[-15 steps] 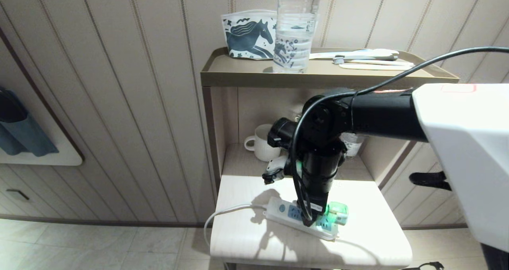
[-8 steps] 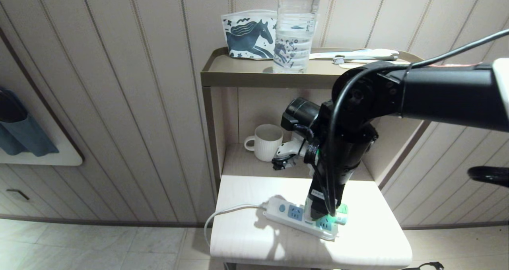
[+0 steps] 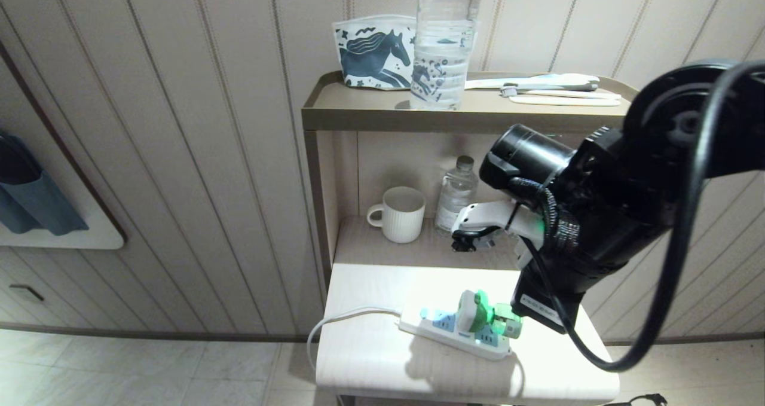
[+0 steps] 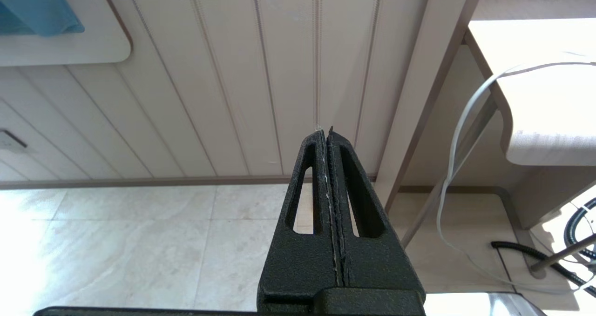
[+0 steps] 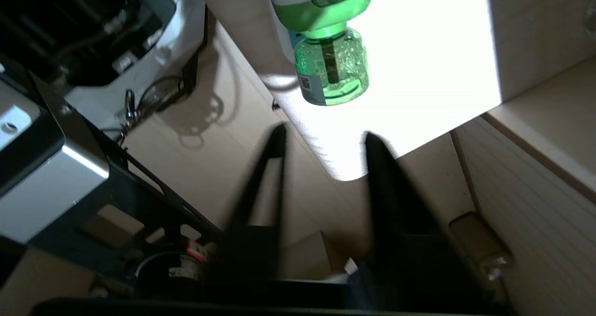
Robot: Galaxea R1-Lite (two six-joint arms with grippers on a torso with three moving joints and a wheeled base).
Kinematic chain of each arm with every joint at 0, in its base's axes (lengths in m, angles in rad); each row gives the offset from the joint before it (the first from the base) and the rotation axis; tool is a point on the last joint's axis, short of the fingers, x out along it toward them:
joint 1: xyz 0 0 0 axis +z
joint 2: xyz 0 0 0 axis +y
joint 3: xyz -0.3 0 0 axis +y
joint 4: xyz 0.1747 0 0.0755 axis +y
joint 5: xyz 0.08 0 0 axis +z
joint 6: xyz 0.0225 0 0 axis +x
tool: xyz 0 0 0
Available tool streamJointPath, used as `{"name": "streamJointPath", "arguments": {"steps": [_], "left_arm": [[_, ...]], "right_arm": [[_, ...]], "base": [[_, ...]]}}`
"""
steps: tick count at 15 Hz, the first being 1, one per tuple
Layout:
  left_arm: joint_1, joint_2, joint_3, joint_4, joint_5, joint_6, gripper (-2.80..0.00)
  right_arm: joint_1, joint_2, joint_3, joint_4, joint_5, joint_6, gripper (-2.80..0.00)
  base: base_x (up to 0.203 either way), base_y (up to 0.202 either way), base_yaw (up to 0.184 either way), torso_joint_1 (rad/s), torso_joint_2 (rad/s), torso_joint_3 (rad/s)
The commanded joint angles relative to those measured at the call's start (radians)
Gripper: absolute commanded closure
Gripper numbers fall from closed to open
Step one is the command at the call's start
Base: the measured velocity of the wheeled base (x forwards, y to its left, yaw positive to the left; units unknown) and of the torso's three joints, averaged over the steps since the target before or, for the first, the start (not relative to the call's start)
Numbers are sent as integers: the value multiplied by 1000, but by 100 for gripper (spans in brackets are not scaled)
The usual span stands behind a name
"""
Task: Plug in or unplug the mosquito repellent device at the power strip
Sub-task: Hold the socket with your left hand and unplug it with your right hand
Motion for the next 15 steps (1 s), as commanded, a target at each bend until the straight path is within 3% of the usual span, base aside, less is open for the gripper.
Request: {"name": "streamJointPath", "arguments": {"steps": [1,5,8,10,12,15], "left_arm": [[0,1,0,1,0,0,0],[0,1,0,1,0,0,0],[0,0,0,1,0,0,0],[0,1,0,1,0,0,0],[0,2,0,1,0,0,0],[0,1,0,1,0,0,0]], "right_arm": [[-9,-193,116,-59,-9,43,0],[-6,-522,275,-150,-116,253,0],[-8,-769,499,-173,-339,492,0],[-56,-929,675,-202,-496,595,0],[-214,-1057,822,-284,-576,630,0],[-463,-1250,1065,-446,-608,624,0]], "base": [[0,0,0,0,0,0],[0,0,0,0,0,0],[0,0,0,0,0,0],[0,0,0,0,0,0],[0,0,0,0,0,0],[0,0,0,0,0,0]]}}
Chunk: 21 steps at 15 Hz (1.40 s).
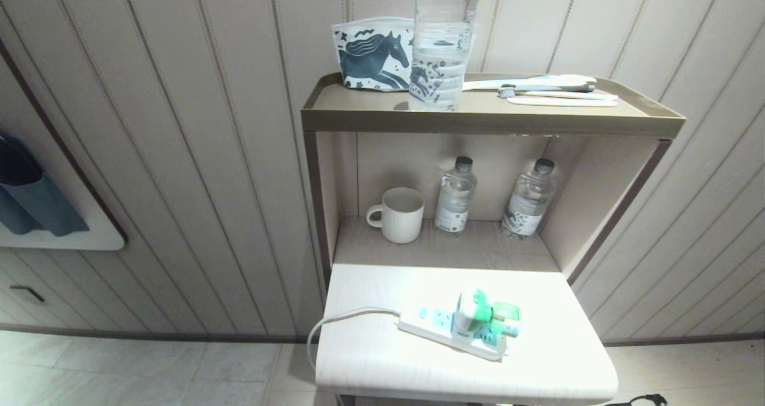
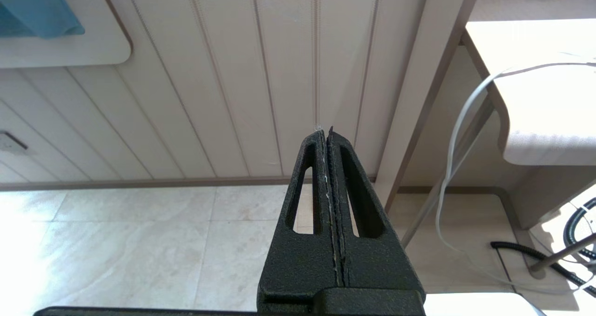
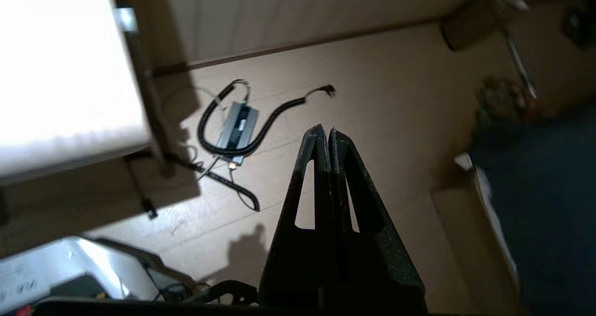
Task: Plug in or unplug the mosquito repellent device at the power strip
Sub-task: Hold the socket with your left hand and unplug it with your right hand
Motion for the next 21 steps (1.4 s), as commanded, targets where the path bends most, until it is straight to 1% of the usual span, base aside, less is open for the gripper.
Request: {"name": "streamJointPath", "arguments": {"steps": [1,2,4,5,6,7,8,9,10,11,12,13,14,15,16,18,19,20,21], "left_arm": [[0,2,0,1,-1,0,0],[0,0,0,1,-1,0,0],[0,0,0,1,-1,0,0],[0,1,0,1,-1,0,0],[0,0,0,1,-1,0,0],[0,2,0,1,-1,0,0],[0,1,0,1,-1,0,0],[0,1,0,1,-1,0,0],[0,0,0,1,-1,0,0],[0,1,0,1,-1,0,0],[0,1,0,1,-1,0,0],[0,2,0,1,-1,0,0],[0,1,0,1,-1,0,0],[0,2,0,1,-1,0,0],[0,2,0,1,-1,0,0],[0,0,0,1,-1,0,0],[0,2,0,1,-1,0,0],[0,2,0,1,-1,0,0],[0,2,0,1,-1,0,0]], "right_arm": [[-136,-243,189,-163,-11,-43,0],[-148,-322,241,-237,0,-83,0],[-169,-440,378,-416,53,-141,0],[-175,-449,449,-531,104,-161,0],[-180,-445,504,-619,232,-177,0],[-183,-442,568,-672,351,-190,0],[-184,-441,614,-705,408,-209,0],[-187,-441,651,-726,432,-229,0],[-206,-440,656,-731,435,-228,0],[-248,-449,656,-732,437,-245,0],[-311,-478,656,-732,441,-295,0],[-333,-490,657,-732,443,-325,0],[-320,-503,656,-732,453,-348,0],[-312,-544,655,-726,489,-359,0],[-309,-609,651,-708,557,-365,0],[-306,-707,643,-622,745,-366,0],[-305,-711,641,-579,802,-371,0],[-304,-706,643,-564,819,-372,0],[-304,-707,645,-564,818,-360,0]], "base": [[0,0,0,0,0,0],[0,0,0,0,0,0],[0,0,0,0,0,0],[0,0,0,0,0,0],[0,0,0,0,0,0],[0,0,0,0,0,0],[0,0,0,0,0,0],[0,0,0,0,0,0],[0,0,0,0,0,0],[0,0,0,0,0,0],[0,0,0,0,0,0],[0,0,0,0,0,0],[0,0,0,0,0,0],[0,0,0,0,0,0],[0,0,0,0,0,0],[0,0,0,0,0,0],[0,0,0,0,0,0],[0,0,0,0,0,0],[0,0,0,0,0,0]]}}
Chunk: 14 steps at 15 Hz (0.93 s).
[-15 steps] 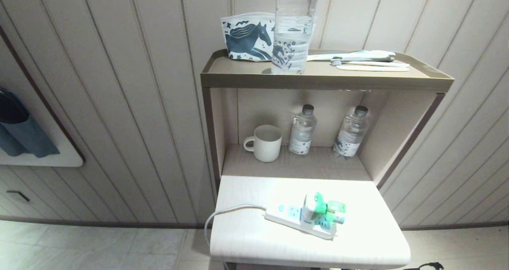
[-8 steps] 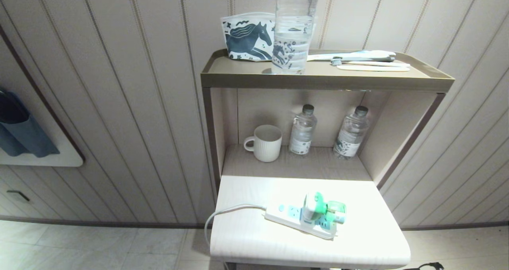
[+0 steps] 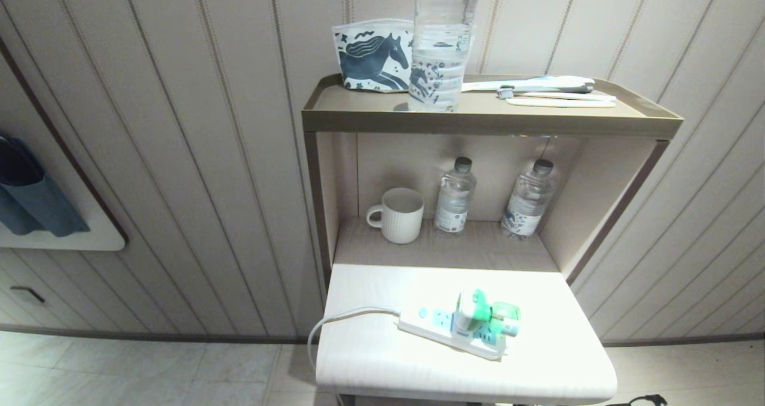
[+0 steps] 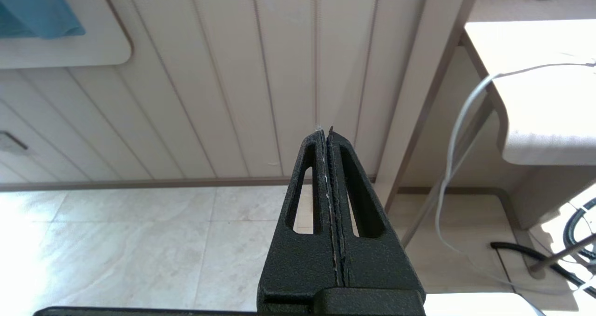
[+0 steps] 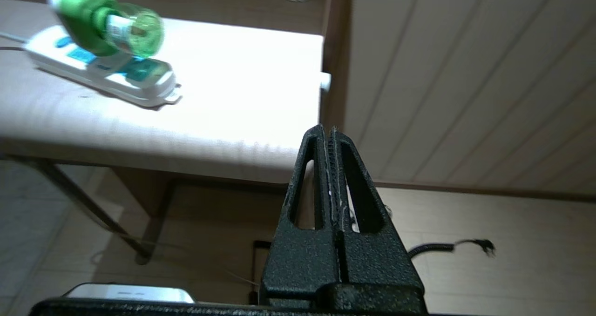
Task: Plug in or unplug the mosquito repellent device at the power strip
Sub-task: Hold the socket with your left hand and unplug it with your right hand
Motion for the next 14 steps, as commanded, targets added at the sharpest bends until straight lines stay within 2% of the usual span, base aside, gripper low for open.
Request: {"name": "streamJointPath", "arguments": {"steps": [1,5,7,10,14], "left_arm": [[0,0,0,1,-1,1,0],[0,1,0,1,-1,1,0],[0,2,0,1,-1,1,0],[0,1,0,1,-1,1,0],[0,2,0,1,-1,1,0]], "right_arm": [[2,-29,5,7,1,10,0],[2,-34,17,-19,-1,15,0],[1,-34,54,-148,-1,13,0],[2,-34,61,-136,-21,59,0],[1,-35,61,-136,-19,69,0]], "base": [[0,0,0,0,0,0],[0,0,0,0,0,0],[0,0,0,0,0,0],[0,0,0,0,0,0],[0,0,0,0,0,0]]}}
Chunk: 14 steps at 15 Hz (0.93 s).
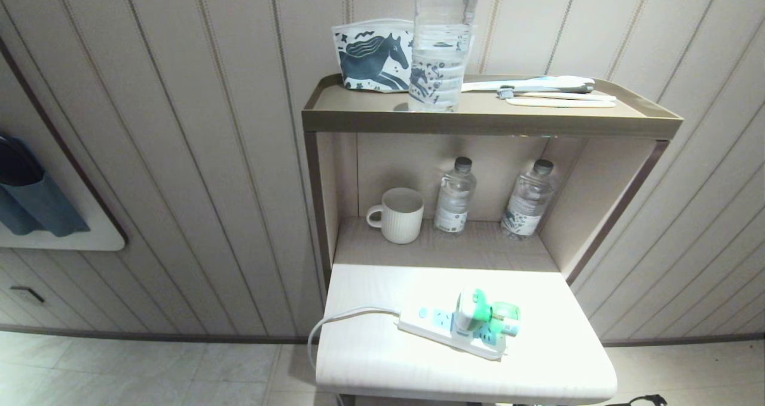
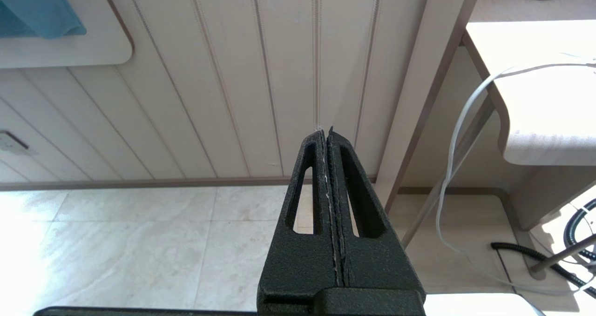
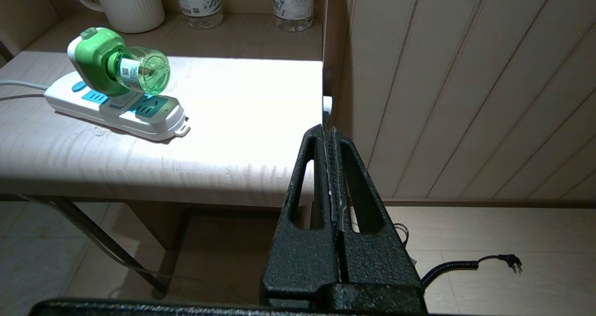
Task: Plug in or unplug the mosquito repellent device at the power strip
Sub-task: Hold the socket with your left hand and unplug it with your right hand
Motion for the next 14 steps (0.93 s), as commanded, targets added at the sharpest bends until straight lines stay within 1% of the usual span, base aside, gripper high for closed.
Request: {"name": "streamJointPath", "arguments": {"steps": [1,7,8,10,11,14], "left_arm": [[0,0,0,1,0,0,0],[0,0,0,1,0,0,0],[0,2,0,1,0,0,0],[0,1,0,1,0,0,0],[0,1,0,1,0,0,0],[0,0,0,1,0,0,0]], "right_arm": [[0,1,0,0,0,0,0],[1,1,0,0,0,-3,0],[1,1,0,-2,2,-20,0],[0,2,0,0,5,-114,0],[0,1,0,0,13,-126,0],[0,1,0,-4,7,-6,0]], "base": [[0,0,0,0,0,0],[0,0,0,0,0,0],[0,0,0,0,0,0],[0,0,0,0,0,0],[0,0,0,0,0,0],[0,0,0,0,0,0]]}}
